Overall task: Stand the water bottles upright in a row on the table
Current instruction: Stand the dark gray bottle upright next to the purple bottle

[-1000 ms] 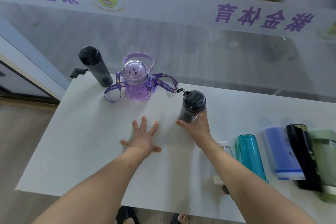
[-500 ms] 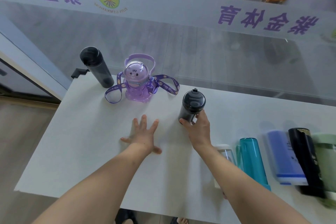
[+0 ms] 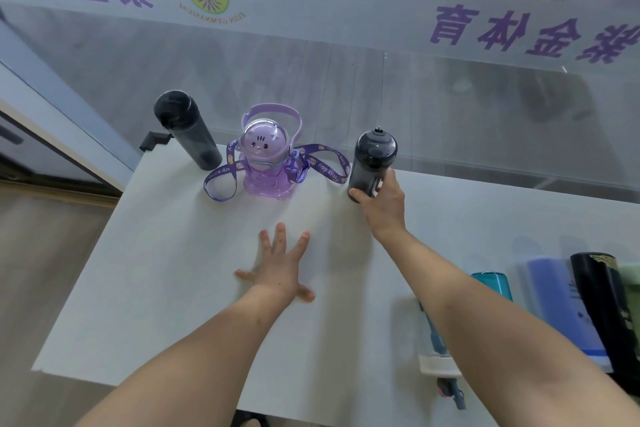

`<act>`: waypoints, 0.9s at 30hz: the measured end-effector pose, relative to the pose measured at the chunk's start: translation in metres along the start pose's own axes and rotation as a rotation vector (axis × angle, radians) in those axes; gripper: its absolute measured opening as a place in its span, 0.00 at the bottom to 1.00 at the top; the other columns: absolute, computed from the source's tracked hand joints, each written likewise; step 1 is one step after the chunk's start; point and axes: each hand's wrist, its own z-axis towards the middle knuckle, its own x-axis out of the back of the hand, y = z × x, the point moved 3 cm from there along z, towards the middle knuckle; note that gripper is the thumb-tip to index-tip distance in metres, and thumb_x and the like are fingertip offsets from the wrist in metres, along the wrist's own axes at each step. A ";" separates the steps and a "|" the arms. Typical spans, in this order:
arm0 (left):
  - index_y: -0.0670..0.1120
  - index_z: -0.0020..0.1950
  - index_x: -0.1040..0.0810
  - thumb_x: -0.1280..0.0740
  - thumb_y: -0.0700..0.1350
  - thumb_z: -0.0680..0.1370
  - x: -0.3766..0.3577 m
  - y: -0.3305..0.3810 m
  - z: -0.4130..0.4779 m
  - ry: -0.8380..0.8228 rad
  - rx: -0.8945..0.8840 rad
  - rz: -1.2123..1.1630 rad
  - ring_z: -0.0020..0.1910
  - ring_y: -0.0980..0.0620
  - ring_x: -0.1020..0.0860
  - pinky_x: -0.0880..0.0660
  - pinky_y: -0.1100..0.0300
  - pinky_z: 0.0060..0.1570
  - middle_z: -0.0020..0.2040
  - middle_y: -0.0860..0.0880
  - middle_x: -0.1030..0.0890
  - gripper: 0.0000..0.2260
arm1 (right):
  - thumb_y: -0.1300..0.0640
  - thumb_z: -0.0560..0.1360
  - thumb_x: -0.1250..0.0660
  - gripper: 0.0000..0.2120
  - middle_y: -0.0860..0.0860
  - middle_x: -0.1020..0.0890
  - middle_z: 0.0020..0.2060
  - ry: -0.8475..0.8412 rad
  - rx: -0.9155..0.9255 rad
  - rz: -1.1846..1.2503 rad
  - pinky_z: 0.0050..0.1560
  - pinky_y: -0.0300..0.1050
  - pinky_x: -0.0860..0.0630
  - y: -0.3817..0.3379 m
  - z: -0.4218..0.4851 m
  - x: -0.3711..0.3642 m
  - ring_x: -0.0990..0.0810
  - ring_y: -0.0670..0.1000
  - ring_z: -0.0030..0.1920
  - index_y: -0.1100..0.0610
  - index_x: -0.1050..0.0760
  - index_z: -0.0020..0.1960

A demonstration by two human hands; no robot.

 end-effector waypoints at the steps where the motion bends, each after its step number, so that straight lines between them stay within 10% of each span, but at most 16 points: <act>1: 0.71 0.78 0.64 0.20 0.63 0.66 0.000 0.000 0.000 -0.002 0.001 0.003 0.80 0.42 0.69 0.37 0.18 0.59 0.81 0.53 0.71 0.59 | 0.58 0.68 0.19 0.23 0.49 0.19 0.54 0.000 -0.002 0.003 0.53 0.48 0.23 0.000 0.003 -0.001 0.21 0.52 0.53 0.51 0.30 0.55; 27: 0.72 0.79 0.63 0.19 0.61 0.66 0.001 0.000 0.001 -0.025 0.005 -0.019 0.79 0.43 0.71 0.38 0.17 0.59 0.80 0.53 0.73 0.59 | 0.55 0.68 0.19 0.25 0.49 0.19 0.55 -0.021 0.004 0.005 0.56 0.53 0.21 -0.002 0.017 -0.006 0.20 0.53 0.54 0.51 0.31 0.57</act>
